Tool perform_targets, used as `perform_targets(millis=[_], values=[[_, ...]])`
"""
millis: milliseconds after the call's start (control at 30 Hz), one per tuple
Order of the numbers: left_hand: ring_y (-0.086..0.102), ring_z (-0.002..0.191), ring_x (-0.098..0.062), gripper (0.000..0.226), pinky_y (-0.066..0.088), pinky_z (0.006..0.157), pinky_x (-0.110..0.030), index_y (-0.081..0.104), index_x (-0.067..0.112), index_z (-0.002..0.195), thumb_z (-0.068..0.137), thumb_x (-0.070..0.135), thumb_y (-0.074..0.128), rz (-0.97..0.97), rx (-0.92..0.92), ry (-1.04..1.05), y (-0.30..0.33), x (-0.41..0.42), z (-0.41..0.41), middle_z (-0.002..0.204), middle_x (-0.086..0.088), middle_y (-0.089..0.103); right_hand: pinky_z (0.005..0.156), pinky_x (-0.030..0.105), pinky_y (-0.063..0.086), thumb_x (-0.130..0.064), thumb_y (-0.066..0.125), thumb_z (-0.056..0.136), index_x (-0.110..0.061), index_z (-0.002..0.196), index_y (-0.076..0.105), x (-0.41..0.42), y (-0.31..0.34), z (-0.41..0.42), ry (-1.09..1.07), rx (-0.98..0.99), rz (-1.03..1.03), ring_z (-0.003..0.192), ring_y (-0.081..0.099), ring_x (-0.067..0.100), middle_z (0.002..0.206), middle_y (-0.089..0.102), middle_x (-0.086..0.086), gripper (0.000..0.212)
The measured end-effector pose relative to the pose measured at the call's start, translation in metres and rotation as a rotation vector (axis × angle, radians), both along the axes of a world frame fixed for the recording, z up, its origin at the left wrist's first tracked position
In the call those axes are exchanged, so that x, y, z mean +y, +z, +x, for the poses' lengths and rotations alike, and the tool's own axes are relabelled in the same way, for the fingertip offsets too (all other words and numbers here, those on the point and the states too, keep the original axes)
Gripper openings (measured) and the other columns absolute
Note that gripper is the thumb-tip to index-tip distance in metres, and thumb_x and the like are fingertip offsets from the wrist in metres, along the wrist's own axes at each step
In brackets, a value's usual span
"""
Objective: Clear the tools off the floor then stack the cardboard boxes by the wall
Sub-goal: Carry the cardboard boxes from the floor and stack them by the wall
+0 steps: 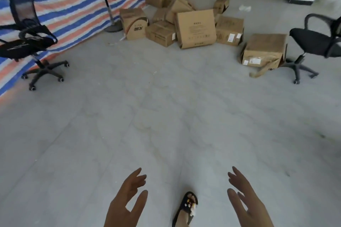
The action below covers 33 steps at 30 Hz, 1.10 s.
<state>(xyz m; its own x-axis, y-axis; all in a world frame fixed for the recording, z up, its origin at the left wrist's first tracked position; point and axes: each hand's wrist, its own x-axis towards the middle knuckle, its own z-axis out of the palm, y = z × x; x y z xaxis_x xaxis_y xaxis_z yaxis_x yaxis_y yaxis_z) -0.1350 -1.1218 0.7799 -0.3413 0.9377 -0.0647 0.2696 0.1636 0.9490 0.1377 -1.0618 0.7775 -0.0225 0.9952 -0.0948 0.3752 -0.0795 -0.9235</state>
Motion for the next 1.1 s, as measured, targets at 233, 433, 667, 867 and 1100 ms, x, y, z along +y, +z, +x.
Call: perform_targets(millis=[233, 433, 667, 867, 1100], values=[[0.064, 0.098, 0.003, 0.045, 0.045, 0.086, -0.007, 0.053, 0.068, 0.099, 0.066, 0.039, 0.061, 0.006, -0.043, -0.091, 0.012, 0.174, 0.018, 0.1, 0.026, 0.067, 0.084, -0.002, 0.037, -0.013, 0.06, 0.083, -0.076, 0.103, 0.042, 0.157, 0.007, 0.022, -0.043, -0.029, 0.044, 0.104, 0.053, -0.016, 0.111, 0.056, -0.039, 0.069], [0.064, 0.099, 0.003, 0.047, 0.044, 0.085, -0.005, 0.052, 0.069, 0.1, 0.066, 0.04, 0.065, -0.025, -0.031, -0.163, -0.003, 0.308, 0.018, 0.101, 0.027, 0.067, 0.085, -0.002, 0.037, -0.037, 0.059, 0.074, -0.075, 0.103, 0.045, 0.268, -0.01, 0.023, -0.139, -0.018, -0.007, 0.106, 0.053, -0.014, 0.112, 0.057, -0.036, 0.05], [0.063, 0.099, 0.005, 0.052, 0.045, 0.086, -0.007, 0.051, 0.068, 0.103, 0.072, 0.028, 0.058, 0.024, -0.008, -0.257, 0.002, 0.514, 0.002, 0.103, 0.028, 0.066, 0.085, 0.001, 0.04, -0.039, 0.057, 0.075, -0.076, 0.104, 0.042, 0.449, -0.012, 0.005, -0.228, 0.018, 0.033, 0.105, 0.055, -0.012, 0.113, 0.055, -0.038, 0.05], [0.062, 0.099, 0.006, 0.054, 0.044, 0.085, -0.006, 0.049, 0.072, 0.101, 0.071, 0.028, 0.057, -0.009, 0.011, -0.405, 0.013, 0.677, 0.015, 0.102, 0.031, 0.065, 0.086, 0.001, 0.039, -0.035, 0.054, 0.072, -0.074, 0.105, 0.044, 0.574, -0.001, 0.014, -0.323, 0.048, 0.015, 0.104, 0.056, -0.013, 0.114, 0.055, -0.036, 0.052], [0.063, 0.099, 0.005, 0.052, 0.045, 0.085, -0.006, 0.05, 0.071, 0.101, 0.071, 0.029, 0.057, -0.052, 0.033, -0.515, -0.003, 0.84, 0.092, 0.102, 0.03, 0.065, 0.083, -0.001, 0.038, -0.05, 0.058, 0.075, -0.077, 0.101, 0.044, 0.695, -0.016, 0.081, -0.503, 0.024, -0.038, 0.105, 0.055, -0.012, 0.112, 0.055, -0.038, 0.04]])
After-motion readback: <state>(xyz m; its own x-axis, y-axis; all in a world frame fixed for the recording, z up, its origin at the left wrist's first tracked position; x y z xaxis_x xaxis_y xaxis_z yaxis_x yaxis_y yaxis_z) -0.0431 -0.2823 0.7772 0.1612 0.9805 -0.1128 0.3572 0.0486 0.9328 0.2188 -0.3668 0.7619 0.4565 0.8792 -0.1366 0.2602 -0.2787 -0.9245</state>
